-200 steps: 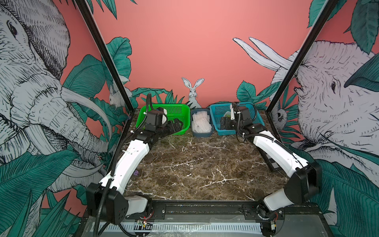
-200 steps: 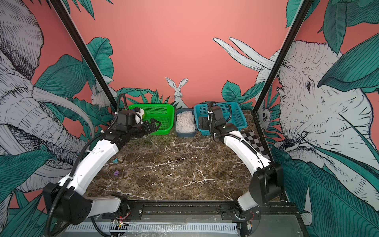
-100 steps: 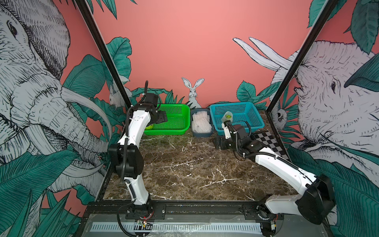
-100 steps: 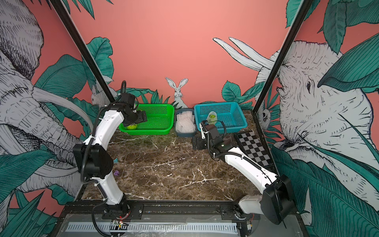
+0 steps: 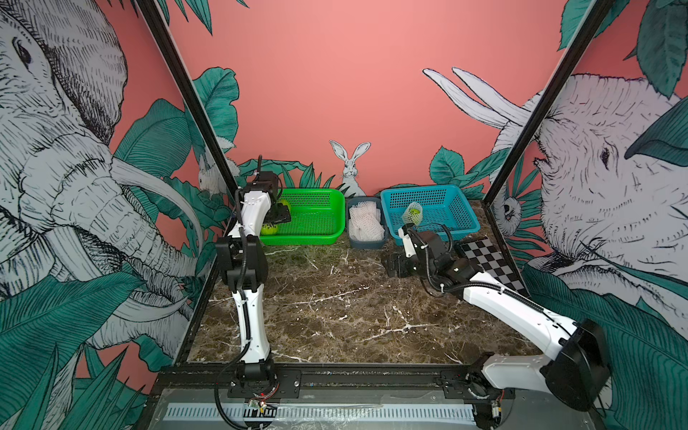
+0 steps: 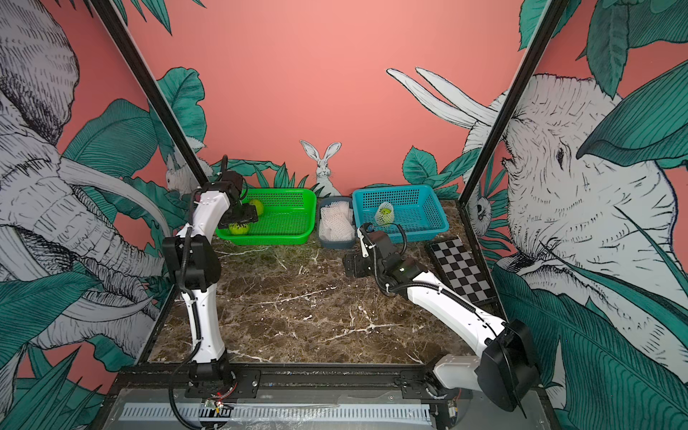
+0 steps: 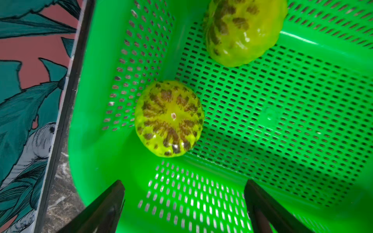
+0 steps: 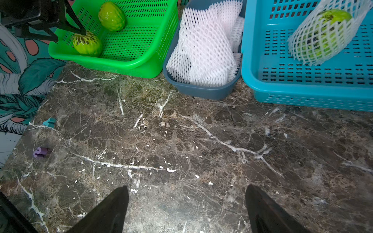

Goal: Sleeve custard apples in foam nets
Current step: Pick up the custard apple from the basket.

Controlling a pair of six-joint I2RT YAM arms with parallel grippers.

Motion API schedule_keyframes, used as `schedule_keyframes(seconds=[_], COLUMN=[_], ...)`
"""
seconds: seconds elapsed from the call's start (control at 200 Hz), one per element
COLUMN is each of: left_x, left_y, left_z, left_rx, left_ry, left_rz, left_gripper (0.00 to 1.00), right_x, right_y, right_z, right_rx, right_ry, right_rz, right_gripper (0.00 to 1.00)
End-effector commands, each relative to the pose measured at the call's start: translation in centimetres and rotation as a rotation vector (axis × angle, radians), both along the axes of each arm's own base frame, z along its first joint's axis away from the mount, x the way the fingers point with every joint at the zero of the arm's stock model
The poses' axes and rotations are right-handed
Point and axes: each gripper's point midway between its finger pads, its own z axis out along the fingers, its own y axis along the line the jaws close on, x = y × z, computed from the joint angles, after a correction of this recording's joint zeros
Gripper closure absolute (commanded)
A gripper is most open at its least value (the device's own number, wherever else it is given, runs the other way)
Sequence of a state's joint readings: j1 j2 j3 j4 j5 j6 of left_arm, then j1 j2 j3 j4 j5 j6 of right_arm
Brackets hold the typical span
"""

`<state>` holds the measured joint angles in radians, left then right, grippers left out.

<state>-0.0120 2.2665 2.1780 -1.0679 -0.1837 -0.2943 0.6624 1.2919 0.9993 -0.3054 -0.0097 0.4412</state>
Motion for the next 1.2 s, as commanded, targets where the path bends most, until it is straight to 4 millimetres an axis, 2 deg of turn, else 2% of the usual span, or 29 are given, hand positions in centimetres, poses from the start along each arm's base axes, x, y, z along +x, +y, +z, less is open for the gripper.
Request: schedule_keyframes(seconds=[0.0,0.315,0.535,0.675,0.82,0.945,1.195], left_x=[-0.2,1.0,1.2,1.5,1.7,1.9,2.7], left_y=[0.7,1.2,1.4,1.1,1.3,1.8,2.8], left_z=[1.0,-2.5,-4.7,-5.7,-5.8,-5.3,-3.0], left_rx=[0.024,0.043,0.053,0.042,0.050,0.086,0.143], left_ry=[0.008,0.062,0.096,0.102,0.095,0.090,0.019], left_rz=[-0.004,0.003,-0.002,-0.005,-0.006,-0.004,0.028], left_gripper=[0.05,0.05,0.07,0.16,0.25,0.10,0.06], right_x=[0.0,-0.5,-0.5,-0.3,-0.4,-0.4,-0.3], right_y=[0.0,0.2,0.2,0.2,0.2,0.4,0.7], right_z=[1.7,3.4,3.7,3.7,3.5,3.0,2.9], right_rx=[0.025,0.055,0.055,0.052,0.050,0.054,0.062], right_ry=[-0.034,-0.061,-0.070,-0.071,-0.064,-0.050,-0.049], right_rz=[-0.011,0.000,0.003,-0.001,-0.002,0.004,0.006], right_gripper=[0.08,0.09,0.09,0.09,0.10,0.10,0.11])
